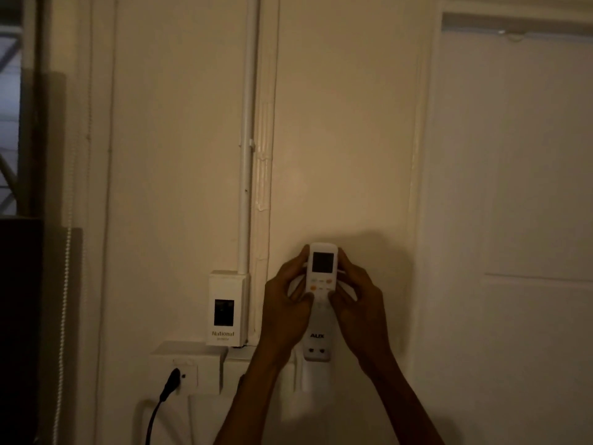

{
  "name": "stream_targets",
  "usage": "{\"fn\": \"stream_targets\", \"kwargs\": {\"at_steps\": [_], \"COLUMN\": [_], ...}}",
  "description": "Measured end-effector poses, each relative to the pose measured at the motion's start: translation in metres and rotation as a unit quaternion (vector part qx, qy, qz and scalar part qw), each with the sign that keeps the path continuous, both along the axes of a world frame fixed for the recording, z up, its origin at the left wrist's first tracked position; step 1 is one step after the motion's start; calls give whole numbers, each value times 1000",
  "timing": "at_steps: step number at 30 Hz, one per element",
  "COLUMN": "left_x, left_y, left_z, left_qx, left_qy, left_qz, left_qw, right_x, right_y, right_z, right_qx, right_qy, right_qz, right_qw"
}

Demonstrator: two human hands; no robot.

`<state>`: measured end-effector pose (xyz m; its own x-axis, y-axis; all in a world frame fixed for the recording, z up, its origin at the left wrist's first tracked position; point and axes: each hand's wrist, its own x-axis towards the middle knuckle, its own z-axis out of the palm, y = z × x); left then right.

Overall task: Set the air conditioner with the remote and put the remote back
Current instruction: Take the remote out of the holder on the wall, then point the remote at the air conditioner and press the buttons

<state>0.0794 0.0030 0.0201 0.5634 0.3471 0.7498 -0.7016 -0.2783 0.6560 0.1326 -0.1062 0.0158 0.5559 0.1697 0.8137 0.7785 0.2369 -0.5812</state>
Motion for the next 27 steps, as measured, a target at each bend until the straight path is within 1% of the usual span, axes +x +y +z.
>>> {"fn": "stream_targets", "kwargs": {"at_steps": [6,13,21,27], "left_x": [-33,-98,-195,-292], "left_y": [11,10,-11,-47], "left_z": [14,25,31,30], "left_qx": [-5,-5,-7,-3], "left_qy": [2,2,13,24], "left_qz": [17,56,93,132], "left_qw": [1000,998,996,991], "right_x": [-24,-71,-155,-242], "right_y": [4,9,-9,-34], "right_z": [17,30,38,34], "right_qx": [-53,-75,-99,-91], "right_qy": [-36,-54,-93,-63], "right_qz": [26,26,19,76], "right_qw": [998,995,991,991]}}
